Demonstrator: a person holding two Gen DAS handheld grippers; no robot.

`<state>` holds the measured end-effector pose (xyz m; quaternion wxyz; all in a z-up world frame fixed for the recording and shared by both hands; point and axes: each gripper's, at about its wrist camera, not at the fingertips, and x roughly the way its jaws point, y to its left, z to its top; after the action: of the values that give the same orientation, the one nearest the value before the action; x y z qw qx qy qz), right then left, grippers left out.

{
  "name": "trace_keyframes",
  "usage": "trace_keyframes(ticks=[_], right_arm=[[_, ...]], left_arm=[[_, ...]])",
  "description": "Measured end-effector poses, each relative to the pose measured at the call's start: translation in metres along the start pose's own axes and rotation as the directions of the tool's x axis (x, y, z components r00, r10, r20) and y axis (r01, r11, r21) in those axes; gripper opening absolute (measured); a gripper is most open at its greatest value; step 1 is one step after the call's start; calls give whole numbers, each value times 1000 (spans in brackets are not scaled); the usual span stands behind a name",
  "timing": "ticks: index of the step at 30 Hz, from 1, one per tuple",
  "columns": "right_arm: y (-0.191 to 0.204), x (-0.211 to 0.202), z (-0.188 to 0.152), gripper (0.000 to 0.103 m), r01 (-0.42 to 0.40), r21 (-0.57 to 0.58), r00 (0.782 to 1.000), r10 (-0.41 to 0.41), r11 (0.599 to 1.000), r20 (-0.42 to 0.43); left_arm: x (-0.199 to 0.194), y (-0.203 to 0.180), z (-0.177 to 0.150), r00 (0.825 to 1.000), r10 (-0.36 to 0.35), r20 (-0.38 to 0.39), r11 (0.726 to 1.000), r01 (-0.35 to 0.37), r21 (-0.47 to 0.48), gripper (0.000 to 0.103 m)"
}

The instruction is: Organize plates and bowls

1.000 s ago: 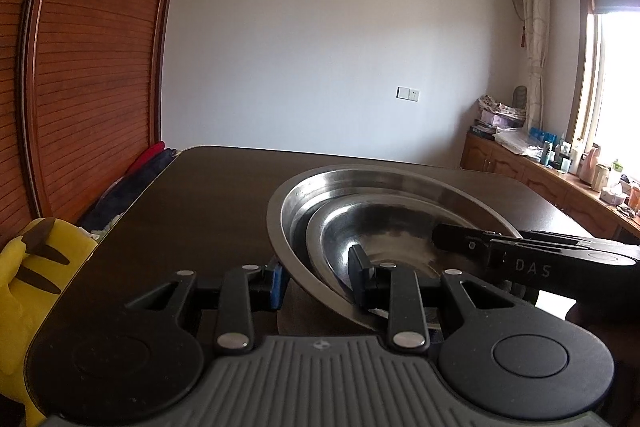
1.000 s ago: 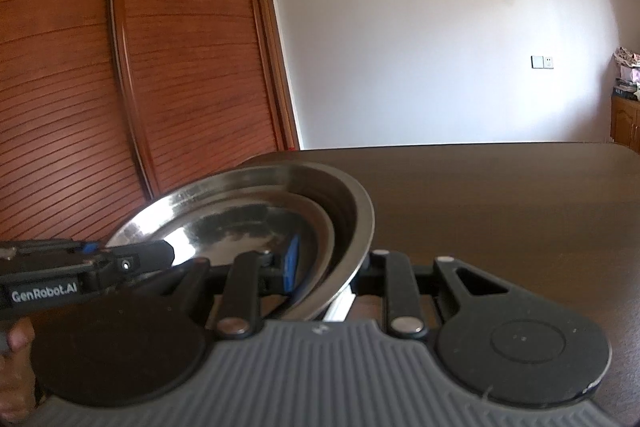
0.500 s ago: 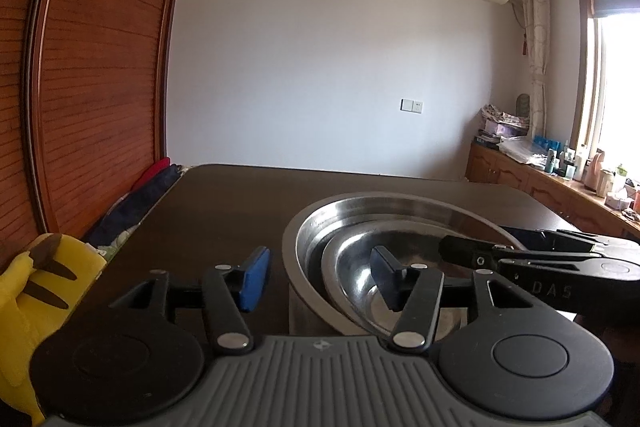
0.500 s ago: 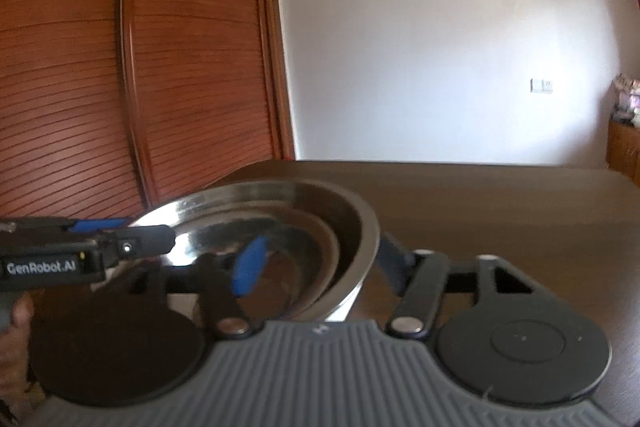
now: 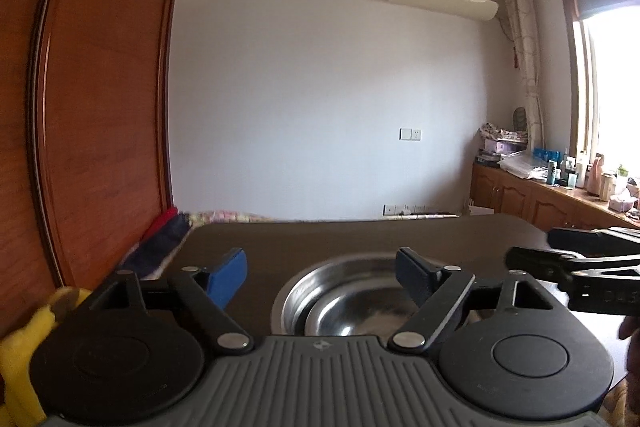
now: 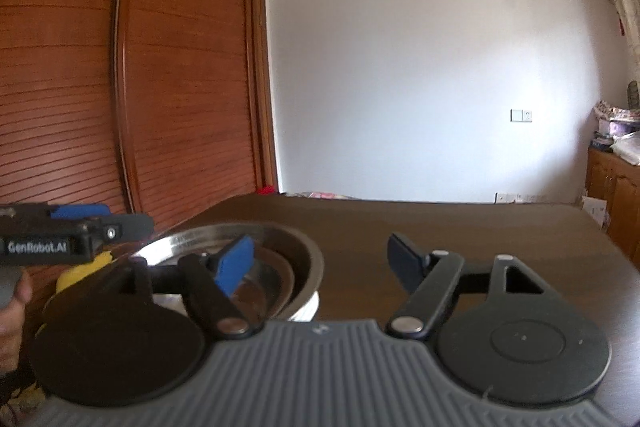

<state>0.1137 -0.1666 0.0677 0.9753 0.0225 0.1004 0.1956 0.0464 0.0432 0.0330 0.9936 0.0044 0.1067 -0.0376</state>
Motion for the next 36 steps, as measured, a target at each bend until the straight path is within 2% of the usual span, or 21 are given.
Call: trace_keyframes(ticks=[5,9,12,18,23,29,36], right_arm=[[-11,-27,11,87,27,-4,999,-27,1000,32],[-19,-45,19,92,49,-4,997,-48,999,64],[-24,-53,21,103,64,-1,995,-63,998,83],[-32,-65,20,103,84,33,992,-87,996,89],[-31,-70,20,103,119,9,989,-119,993,93],[-32,-75,16,103,179,-5,981,-179,984,77],[-32,-76,5,103,216,2,975,-216,976,59]], left_arm=[[-12,-11,11,999,-26,30,1000,26,3,103],[-22,-23,16,998,-37,50,999,35,32,103],[-28,-29,20,998,-30,60,999,27,45,103],[-38,-40,25,998,-2,64,998,-2,60,103],[-37,-42,23,999,11,51,999,-13,47,103],[-36,-47,12,999,-26,39,999,24,40,103],[-39,-49,0,1000,-20,12,999,20,26,103]])
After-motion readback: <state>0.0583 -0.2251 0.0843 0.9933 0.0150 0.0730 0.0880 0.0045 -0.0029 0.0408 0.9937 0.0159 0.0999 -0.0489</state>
